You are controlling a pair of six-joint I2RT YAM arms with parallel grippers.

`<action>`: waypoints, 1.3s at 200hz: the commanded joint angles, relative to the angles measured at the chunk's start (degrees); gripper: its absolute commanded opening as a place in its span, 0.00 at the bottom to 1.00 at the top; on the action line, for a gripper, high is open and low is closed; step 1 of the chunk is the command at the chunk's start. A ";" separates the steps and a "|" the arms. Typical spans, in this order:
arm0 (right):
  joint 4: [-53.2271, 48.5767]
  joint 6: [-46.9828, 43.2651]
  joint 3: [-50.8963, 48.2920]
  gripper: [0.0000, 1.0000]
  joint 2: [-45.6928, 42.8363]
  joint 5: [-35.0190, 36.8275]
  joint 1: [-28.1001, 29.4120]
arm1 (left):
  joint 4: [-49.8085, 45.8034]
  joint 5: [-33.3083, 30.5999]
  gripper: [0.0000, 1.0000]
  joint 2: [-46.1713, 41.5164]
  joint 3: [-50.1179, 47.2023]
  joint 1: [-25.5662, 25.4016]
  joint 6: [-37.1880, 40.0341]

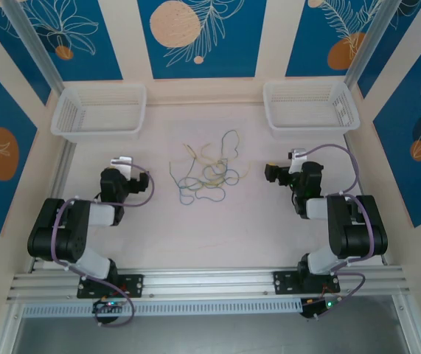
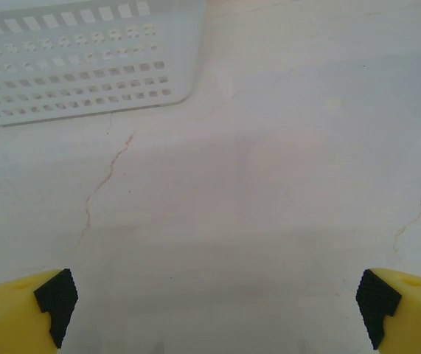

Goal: Untangle the cables

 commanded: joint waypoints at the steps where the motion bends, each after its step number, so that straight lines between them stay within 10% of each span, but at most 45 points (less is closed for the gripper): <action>1: -0.20 -0.27 0.92 0.99 0.06 -0.76 -0.41 | 0.13 0.61 1.00 -0.18 1.14 0.74 0.40; 229: 0.30 0.69 1.13 0.99 -0.24 -0.20 -0.63 | -4.45 -2.21 1.00 -3.87 2.40 0.57 -0.37; 260: -48.67 17.82 23.92 0.99 -13.04 17.61 -1.02 | -38.54 -9.96 1.00 -25.08 14.25 -1.53 -9.71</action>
